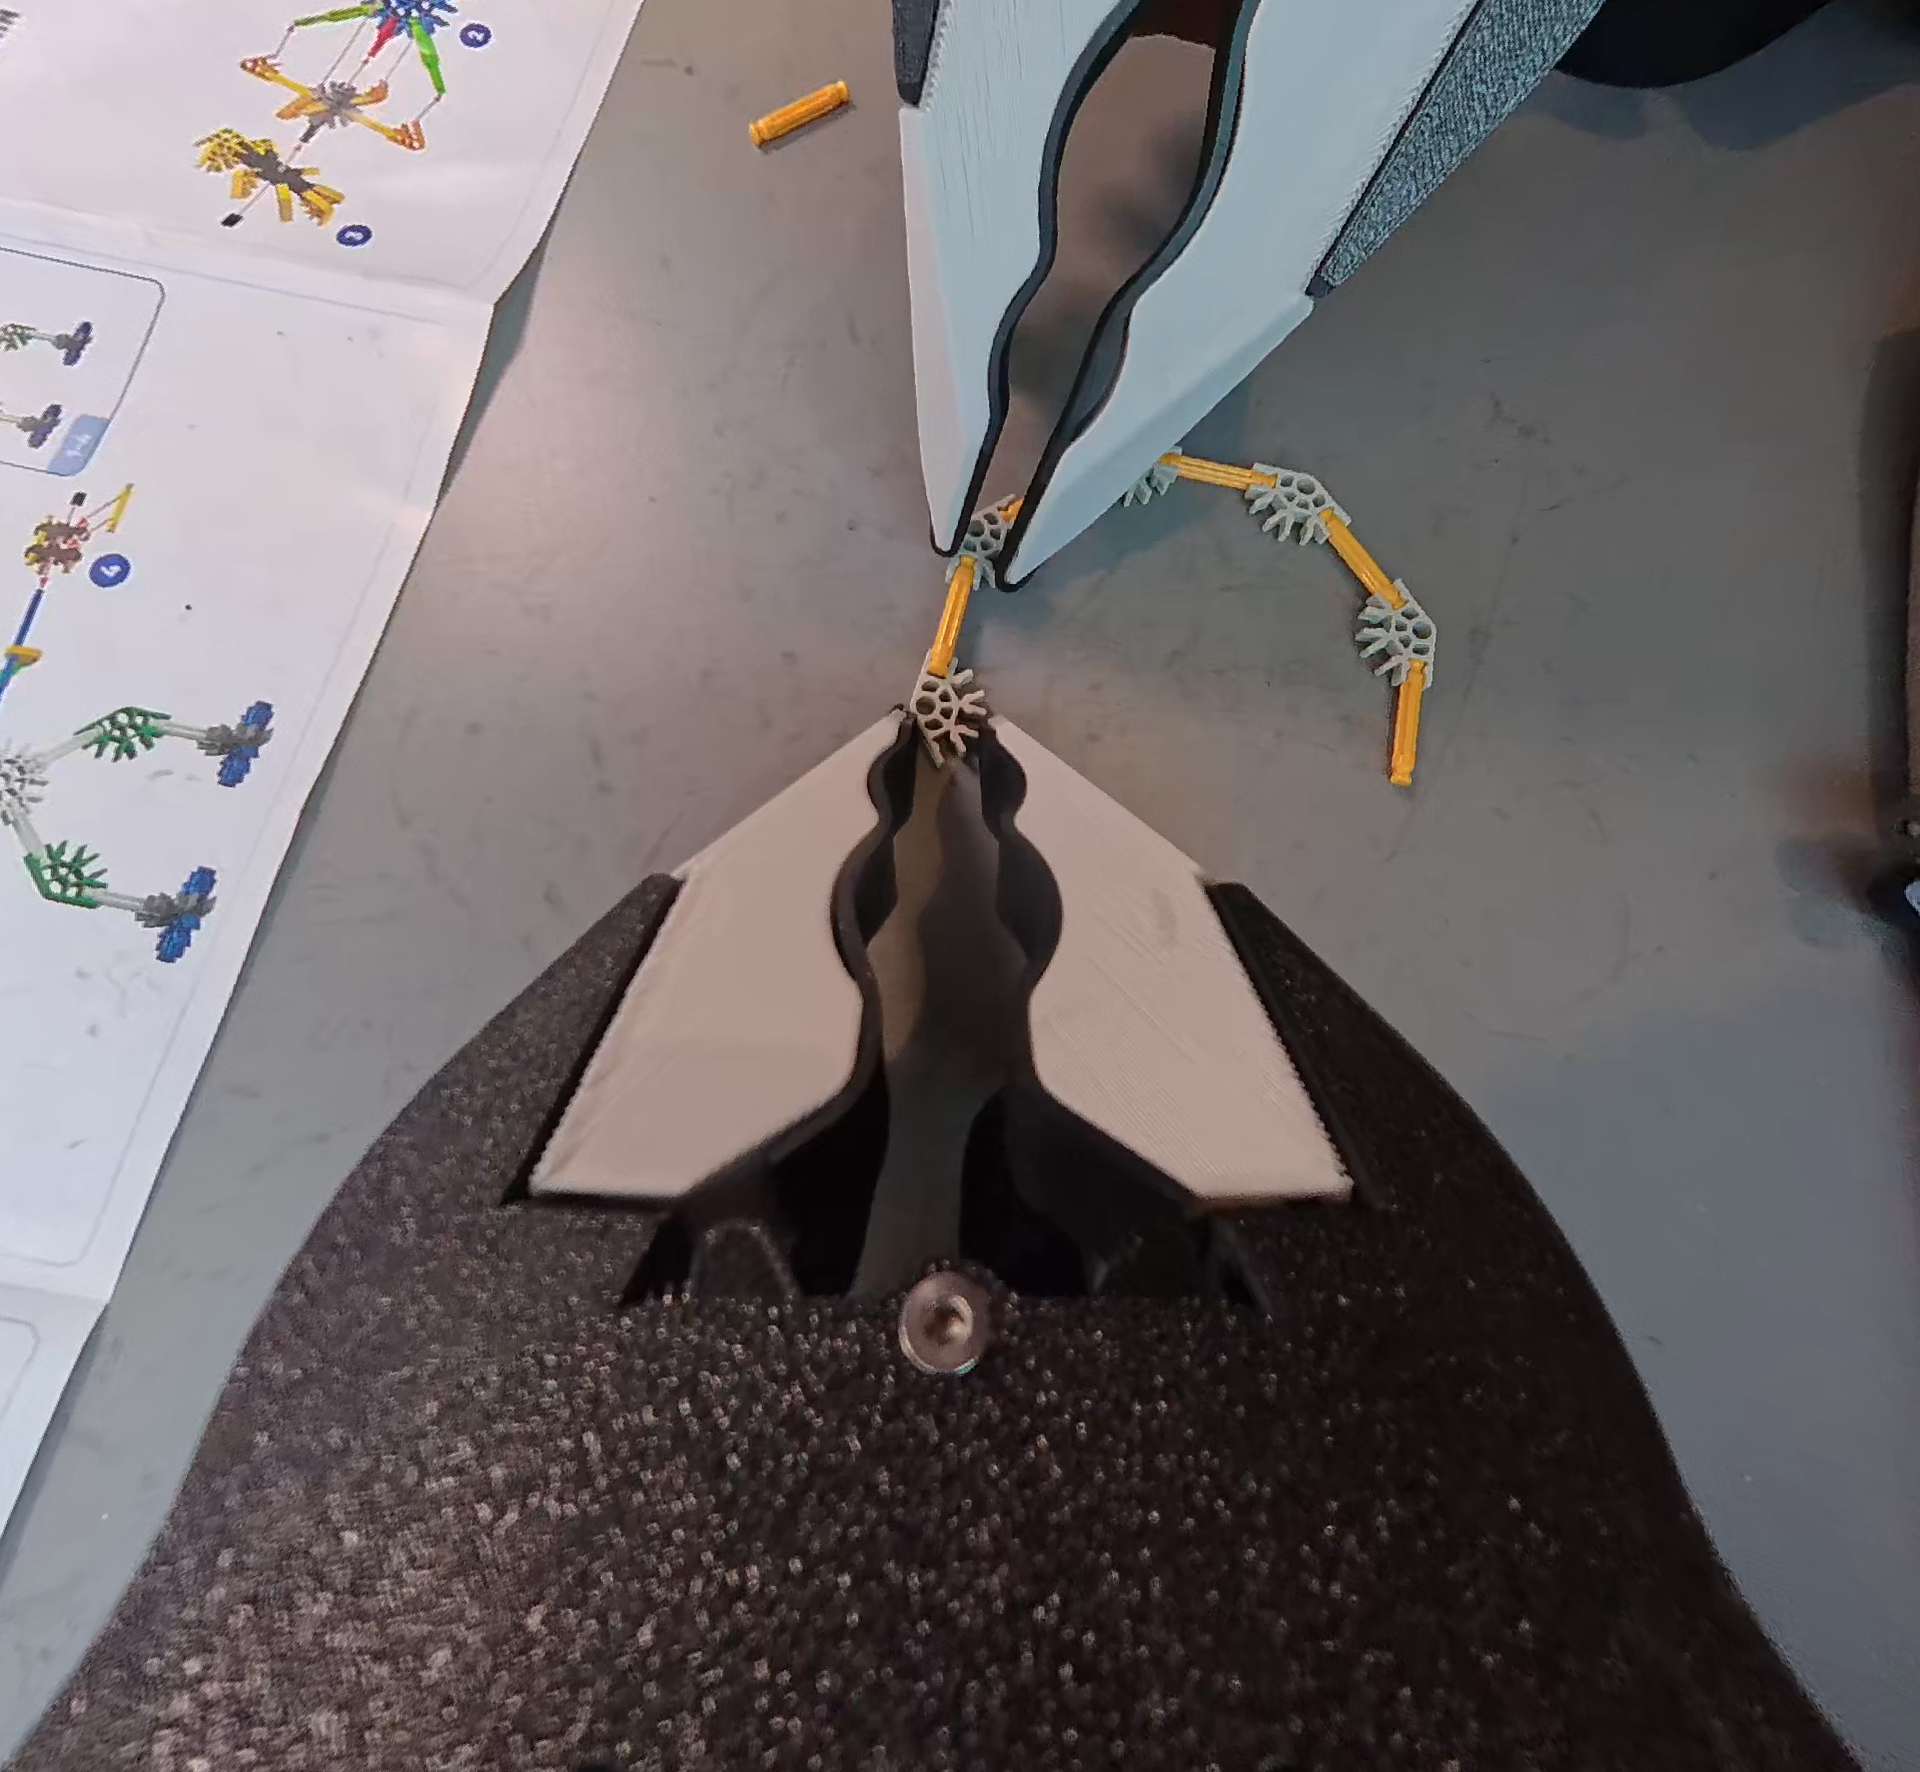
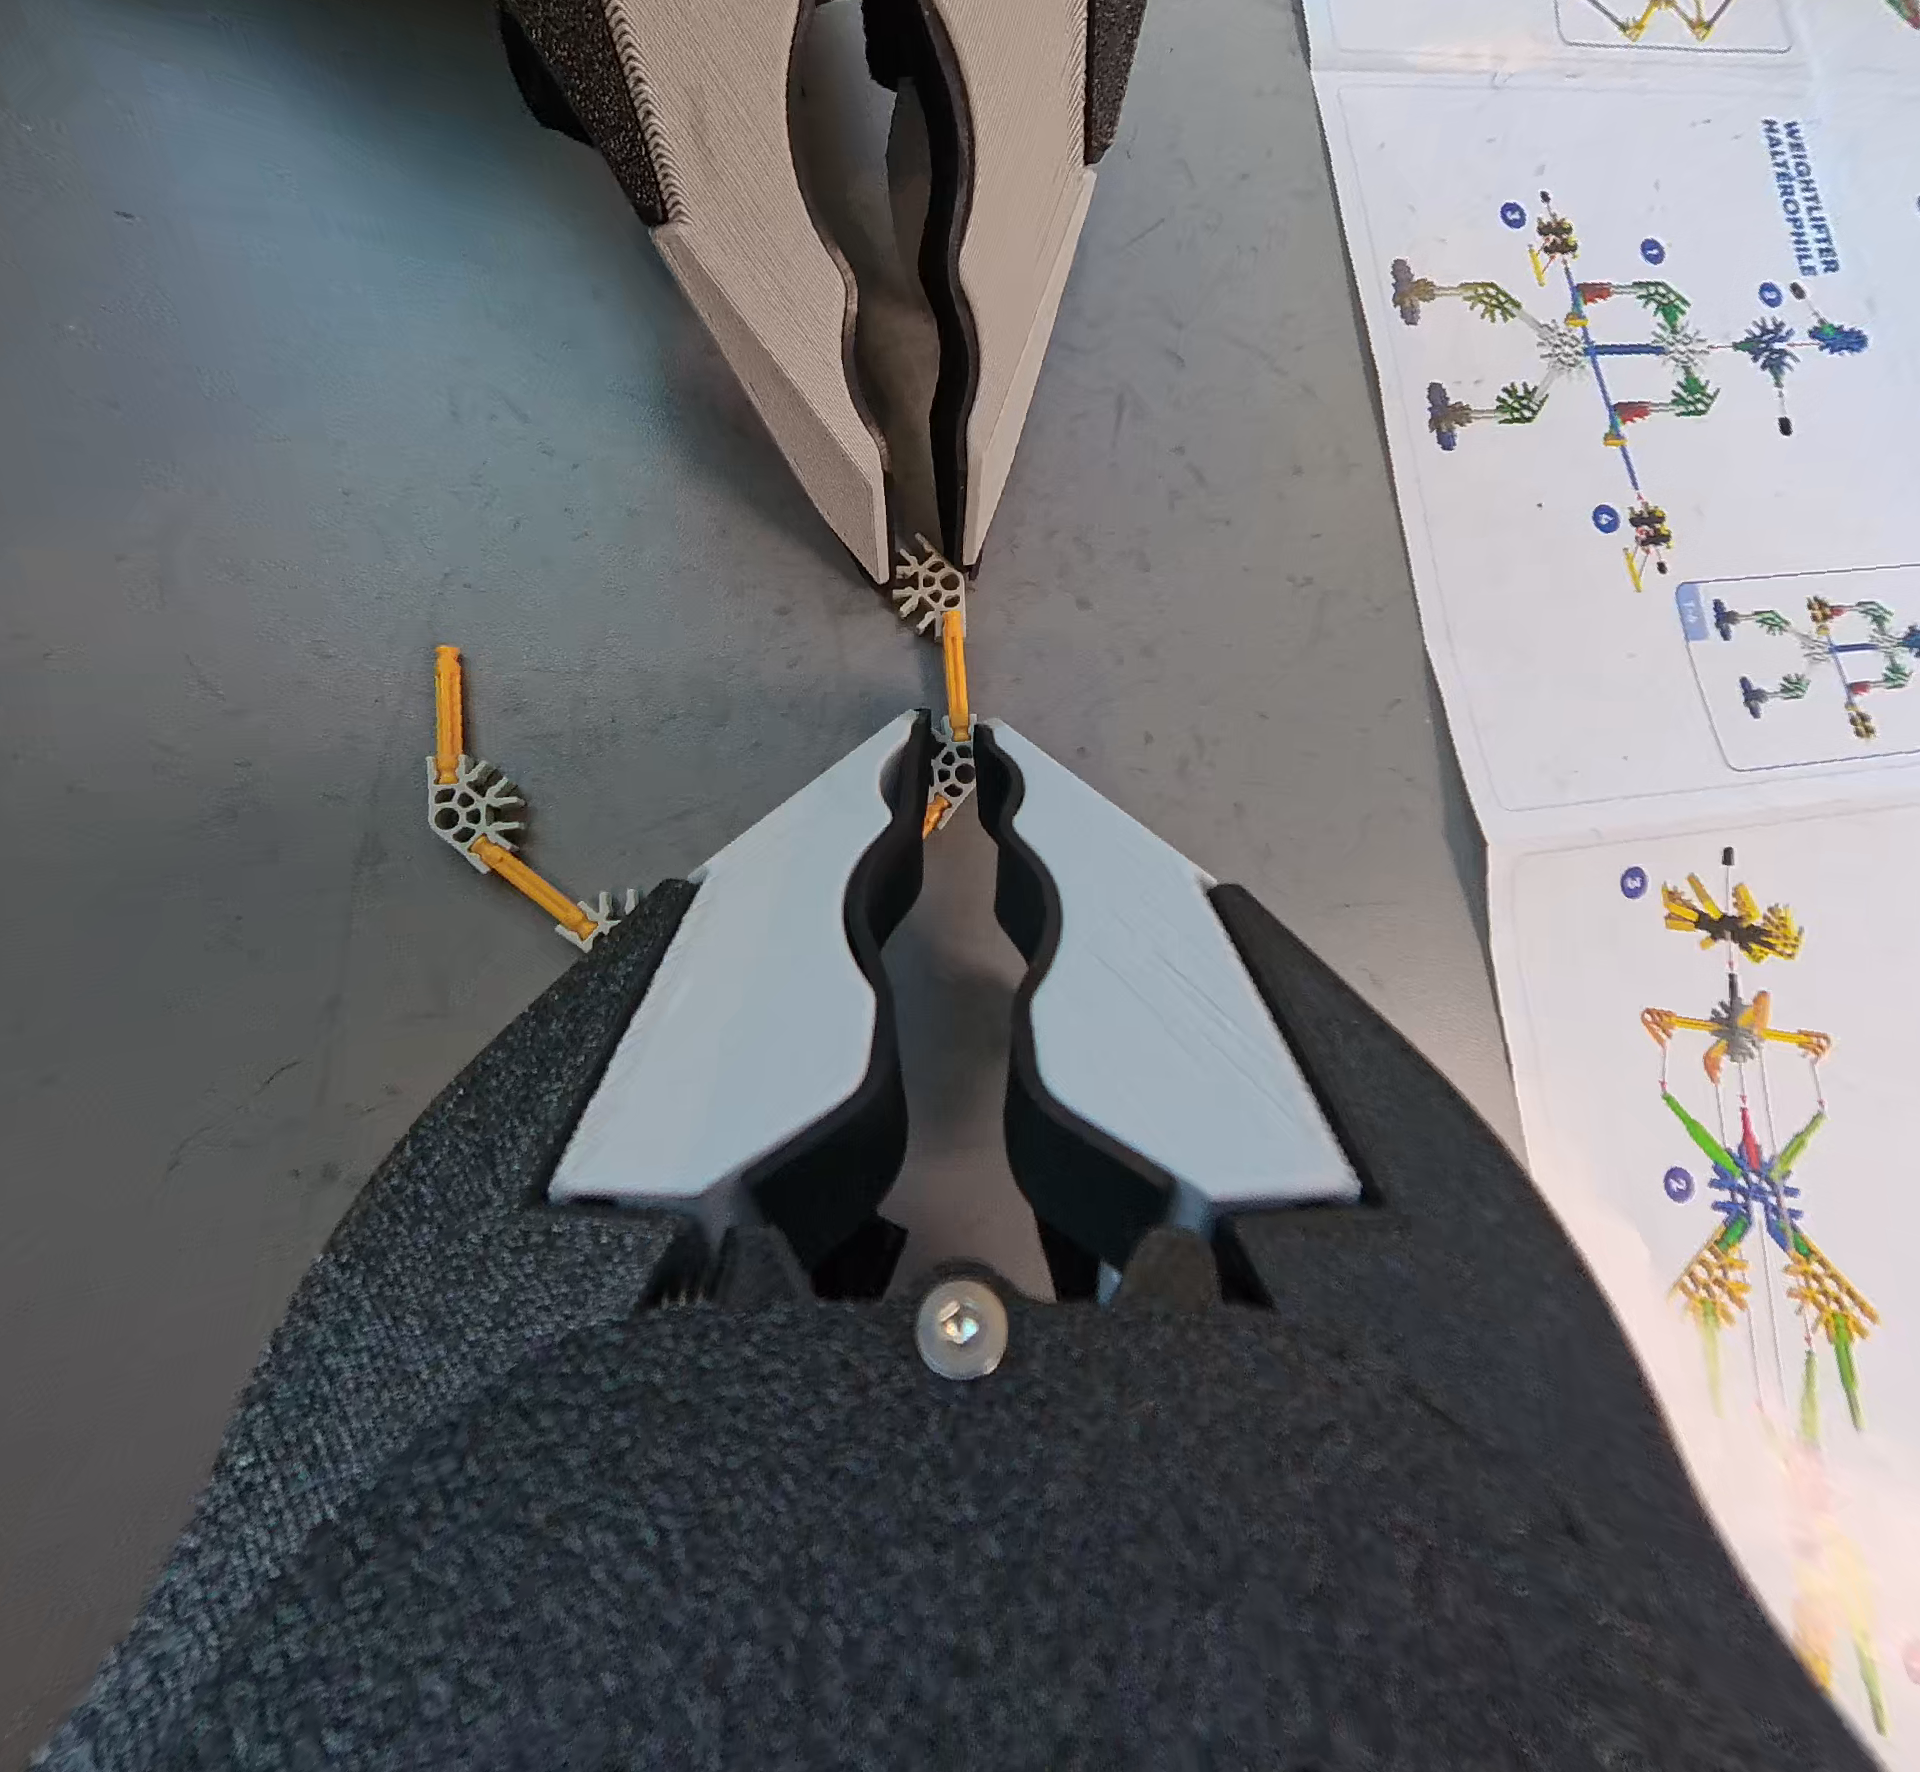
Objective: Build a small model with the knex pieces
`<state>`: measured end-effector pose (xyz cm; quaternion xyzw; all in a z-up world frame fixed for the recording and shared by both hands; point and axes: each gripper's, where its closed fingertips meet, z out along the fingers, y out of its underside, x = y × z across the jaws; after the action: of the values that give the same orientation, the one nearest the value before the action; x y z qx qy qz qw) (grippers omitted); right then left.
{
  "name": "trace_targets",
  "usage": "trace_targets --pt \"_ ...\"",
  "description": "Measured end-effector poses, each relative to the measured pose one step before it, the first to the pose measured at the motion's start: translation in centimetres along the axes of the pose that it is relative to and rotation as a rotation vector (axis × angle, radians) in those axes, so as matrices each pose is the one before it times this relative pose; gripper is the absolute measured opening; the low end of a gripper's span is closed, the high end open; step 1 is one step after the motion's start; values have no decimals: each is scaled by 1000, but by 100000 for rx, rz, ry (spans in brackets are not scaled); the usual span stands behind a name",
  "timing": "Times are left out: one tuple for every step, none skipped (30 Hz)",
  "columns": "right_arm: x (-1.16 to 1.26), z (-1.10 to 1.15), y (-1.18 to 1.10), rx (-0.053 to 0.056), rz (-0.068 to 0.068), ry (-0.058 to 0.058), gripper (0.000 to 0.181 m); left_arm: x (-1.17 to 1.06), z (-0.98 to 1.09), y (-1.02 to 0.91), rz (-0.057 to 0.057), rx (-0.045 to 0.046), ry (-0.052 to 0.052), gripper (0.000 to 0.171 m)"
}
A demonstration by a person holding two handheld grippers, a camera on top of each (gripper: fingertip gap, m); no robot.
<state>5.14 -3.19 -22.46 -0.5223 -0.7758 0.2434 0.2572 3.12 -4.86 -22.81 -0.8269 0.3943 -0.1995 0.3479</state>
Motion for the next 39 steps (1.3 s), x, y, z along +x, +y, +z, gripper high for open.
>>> trace_targets --pt "-7 5 4 -248 6 85 7 2 -12 2 458 120 219 12" --pt "-4 -3 3 -218 204 -7 7 -5 0 4 198 104 255 12" --pt "-14 5 27 -195 404 -68 7 11 -9 17 96 39 261 12" --pt "-8 2 5 -37 420 -4 7 -10 -16 14 159 -19 194 12" --pt "-2 -1 0 -46 -39 100 7 -4 -20 18 109 -21 156 12" --pt "6 10 1 -129 -255 238 7 -1 -9 1 -2 74 178 12" --pt "1 3 3 -189 49 187 7 -2 5 1 40 88 156 11" --pt "-13 29 6 -196 192 69 8 -8 -5 -3 -25 69 170 11" --pt "1 17 -44 148 126 86 8 5 3 2 -175 88 192 11" --pt "-24 3 -94 465 241 -24 10 2 3 1 -190 95 164 11" --pt "-23 9 -137 721 553 -175 15 -2 -3 -4 -122 70 70 11" --pt "-31 -28 -234 1085 775 -334 17 0 -3 2 35 16 -42 12" --pt "-15 -71 -333 1671 475 -247 16 -3 6 -1 90 -31 -121 11" --pt "32 -84 -324 1398 64 128 13 8 7 1 110 -54 -126 11" --pt "149 -57 -245 978 -477 997 9 1 1 2 51 -17 -69 11" --pt "183 -15 -205 717 -741 1282 5 -3 -1 2 3 -17 -18 11" --pt "-27 45 -78 -15 -612 108 5 0 -2 3 -30 -22 -16 11" --pt "-171 110 -19 -422 -436 -755 5 1 -4 5 21 -6 -36 11" --pt "-210 147 -83 12 -556 -732 4 4 0 4 31 -31 -53 11" --pt "-268 172 -82 58 -754 -803 4 7 -4 -2 102 -80 -43 11" --pt "-202 213 -20 -412 -767 -345 4 5 -8 15 165 -83 -41 11" --pt "18 203 82 -1040 -769 844 4 15 -17 8 157 -57 -32 11" --pt "186 162 156 -1137 -755 1575 4 12 -6 11 119 -57 -12 11" --pt "73 86 149 -806 -395 395 4 9 -22 15 108 -101 -1 11" --pt "4 1 -54 571 612 -409 4 1 -15 23 115 -101 -52 11" --pt "72 -26 -46 500 1123 -195 4 6 -11 15 83 -45 -28 11" --pt "74 -15 36 -8 617 -128 3 14 -11 0 36 -27 -43 11" --pt "48 5 84 -242 155 -2 2 4 -5 6 32 -11 -13 11" --pt "19 36 53 -141 151 -43 2 6 5 -4 7 -11 6 11" --pt "-27 11 -9 115 487 -239 0 -3 -7 7 -13 -12 17 11" --pt "0 16 -5 10 571 -117 0 2 1 -1 -27 10 -2 11" --pt "-15 -3 -6 -4 214 -171 0 3 -5 6 32 -15 -23 11" --pt "-9 13 7 -142 -123 -21 0 2 -5 7 15 -18 -33 11" --pt "-52 6 20 -238 7 -268 0 8 2 -2 23 4 -33 11" --pt "-55 6 16 -263 446 -395 0 0 0 1 -33 -7 -14 11" --pt "-45 -8 54 -513 577 -476 0 0 -7 7 -15 -12 32 11" --pt "-20 -16 53 -604 514 -360 0 14 0 -1 -61 7 71 11" --pt "-41 21 16 -622 970 -479 0 -6 -4 -3 -136 66 33 11" --pt "-8 18 -13 -699 697 -172 0 -1 1 -2 -120 -13 88 11"
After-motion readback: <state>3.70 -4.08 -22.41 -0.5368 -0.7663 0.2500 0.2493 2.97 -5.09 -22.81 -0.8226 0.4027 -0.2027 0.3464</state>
